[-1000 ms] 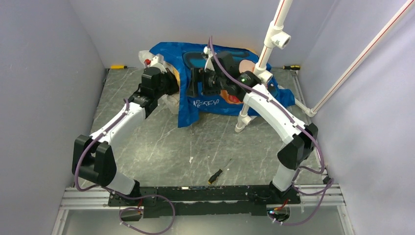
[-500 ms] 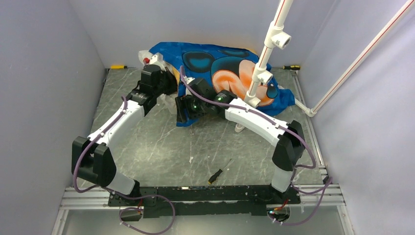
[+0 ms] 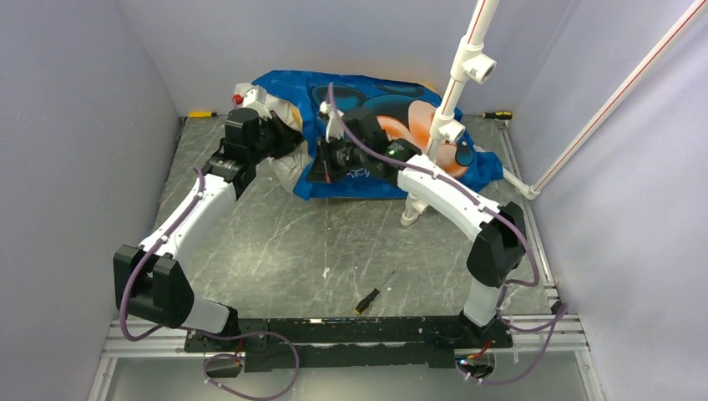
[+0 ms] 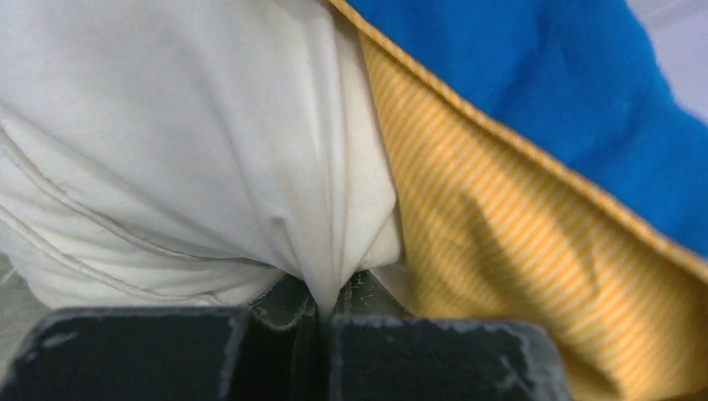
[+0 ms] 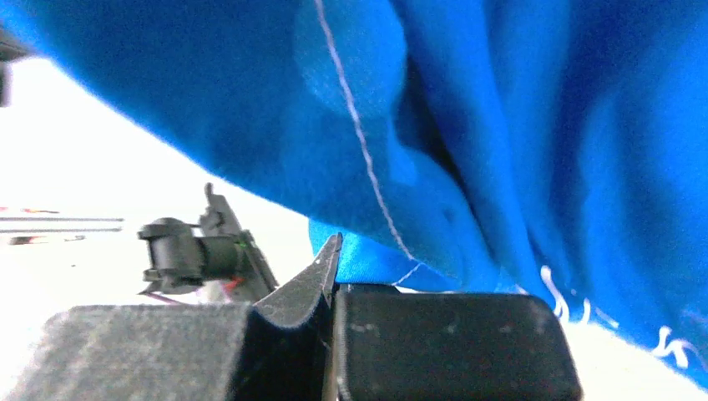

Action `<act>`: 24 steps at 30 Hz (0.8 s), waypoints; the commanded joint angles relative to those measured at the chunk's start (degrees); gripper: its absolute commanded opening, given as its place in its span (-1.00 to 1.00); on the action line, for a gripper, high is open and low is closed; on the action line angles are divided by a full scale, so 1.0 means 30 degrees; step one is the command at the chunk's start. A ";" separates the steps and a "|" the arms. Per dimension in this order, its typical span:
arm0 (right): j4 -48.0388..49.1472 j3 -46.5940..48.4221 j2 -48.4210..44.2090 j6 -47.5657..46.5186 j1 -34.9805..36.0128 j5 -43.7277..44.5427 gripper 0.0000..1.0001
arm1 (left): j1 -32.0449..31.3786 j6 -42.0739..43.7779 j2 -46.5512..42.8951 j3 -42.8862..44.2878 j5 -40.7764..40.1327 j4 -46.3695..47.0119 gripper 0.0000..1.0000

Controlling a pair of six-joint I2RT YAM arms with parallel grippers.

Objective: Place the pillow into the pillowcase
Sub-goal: Stuff the pillow into the pillowcase.

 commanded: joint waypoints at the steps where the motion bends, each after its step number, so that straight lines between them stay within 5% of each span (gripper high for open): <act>1: 0.4643 0.2694 -0.1697 0.3082 -0.0882 -0.7890 -1.00 | 0.0047 0.0767 -0.1103 0.0575 0.1293 0.3568 -1.00; 10: 1.8709 0.8575 0.2378 1.6619 -0.0699 -1.3036 -1.00 | -0.0711 0.0199 0.1233 0.1685 0.3161 0.6367 -1.00; 16: 2.0001 1.5856 0.6250 2.0137 -0.0745 -1.3245 -1.00 | -0.1670 -0.1889 0.1750 0.1254 -0.1344 0.3805 -1.00; 20: 2.3420 1.5453 0.6495 2.2642 -0.0978 -1.2612 -1.00 | -0.1675 -0.3644 0.1790 0.1113 -0.3984 0.0527 -1.00; 24: 2.1931 1.4700 0.6009 2.1338 -0.1039 -1.3233 -1.00 | -0.1653 -0.3656 0.2189 0.0922 -0.3525 0.0700 -1.00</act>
